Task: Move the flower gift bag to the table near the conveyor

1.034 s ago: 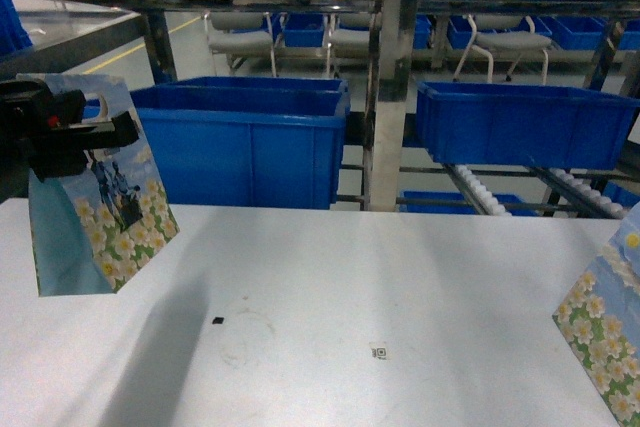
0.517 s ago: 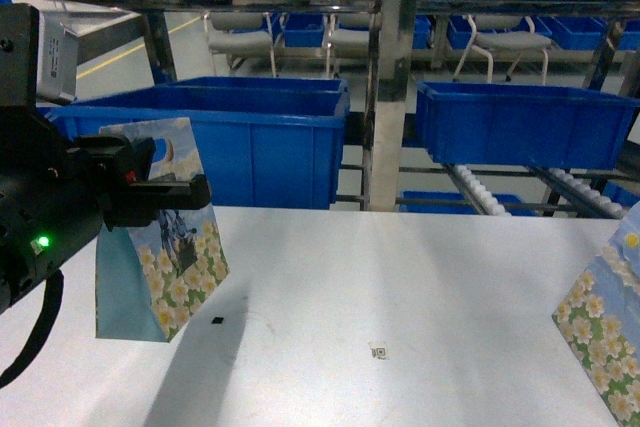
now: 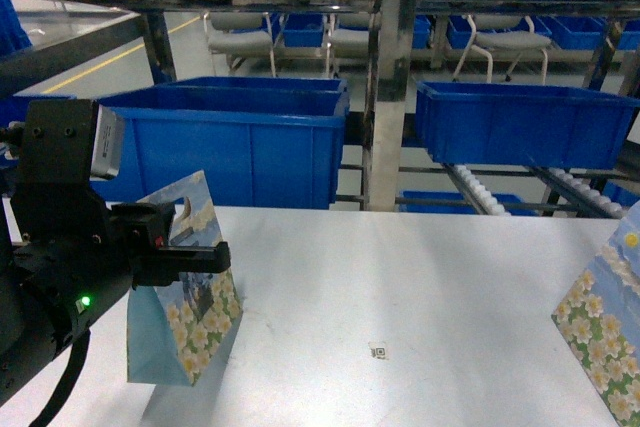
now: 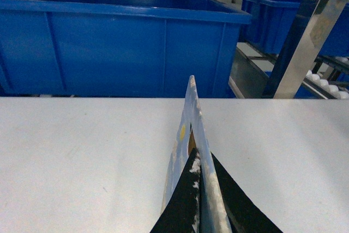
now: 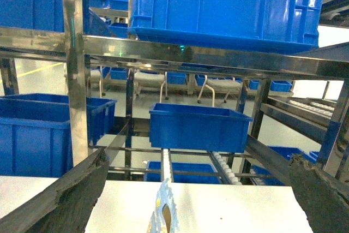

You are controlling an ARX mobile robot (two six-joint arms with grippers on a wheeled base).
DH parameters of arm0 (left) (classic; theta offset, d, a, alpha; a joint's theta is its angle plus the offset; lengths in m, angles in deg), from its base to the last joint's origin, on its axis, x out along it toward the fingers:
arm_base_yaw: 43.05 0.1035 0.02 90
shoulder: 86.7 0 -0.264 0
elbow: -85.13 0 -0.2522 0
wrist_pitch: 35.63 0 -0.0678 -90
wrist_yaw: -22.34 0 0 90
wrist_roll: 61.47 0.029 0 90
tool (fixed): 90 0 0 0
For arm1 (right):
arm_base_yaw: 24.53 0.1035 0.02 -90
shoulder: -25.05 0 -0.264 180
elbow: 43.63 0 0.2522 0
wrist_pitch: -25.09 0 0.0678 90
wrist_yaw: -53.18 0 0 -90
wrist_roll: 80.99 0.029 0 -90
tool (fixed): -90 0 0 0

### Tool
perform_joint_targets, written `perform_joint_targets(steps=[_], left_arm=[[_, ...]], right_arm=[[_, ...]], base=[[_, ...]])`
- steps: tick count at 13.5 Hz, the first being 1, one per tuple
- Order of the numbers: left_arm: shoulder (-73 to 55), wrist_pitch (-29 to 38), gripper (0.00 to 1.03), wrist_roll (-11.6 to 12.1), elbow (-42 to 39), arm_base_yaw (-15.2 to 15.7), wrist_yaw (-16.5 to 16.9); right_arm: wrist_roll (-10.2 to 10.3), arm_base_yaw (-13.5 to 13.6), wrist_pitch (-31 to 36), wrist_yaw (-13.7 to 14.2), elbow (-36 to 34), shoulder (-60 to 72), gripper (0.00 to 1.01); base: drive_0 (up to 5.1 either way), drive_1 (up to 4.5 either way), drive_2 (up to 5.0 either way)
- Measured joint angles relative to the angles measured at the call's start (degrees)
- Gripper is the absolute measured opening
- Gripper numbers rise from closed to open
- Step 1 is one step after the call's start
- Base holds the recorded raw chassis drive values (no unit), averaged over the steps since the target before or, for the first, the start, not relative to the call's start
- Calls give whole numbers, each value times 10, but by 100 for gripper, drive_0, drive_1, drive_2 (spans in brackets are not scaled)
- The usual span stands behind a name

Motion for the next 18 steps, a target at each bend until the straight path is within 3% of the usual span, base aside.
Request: perform_joint_targets(steps=[4,10,12,14,18], left_arm=[[-10,2,3,-6,-11,-6,-1],[86,0,81,2,-52,-44,5],[134,0,100,12,-62,-46,4],[198,1,98,22,-78,-44,5],[358,-36,98,82,-144,-32,-9]], right_arm=[[0,0,0,0,0,0,98],[0,0,0,0,0,0,98],[0,0,0,0,0,0,98],[0,0,0,0,0,0,98],[0,0,0,0,0,0,98]], base=[[0,0,0],[0,0,0],[0,0,0],[0,0,0],[0,0,0]])
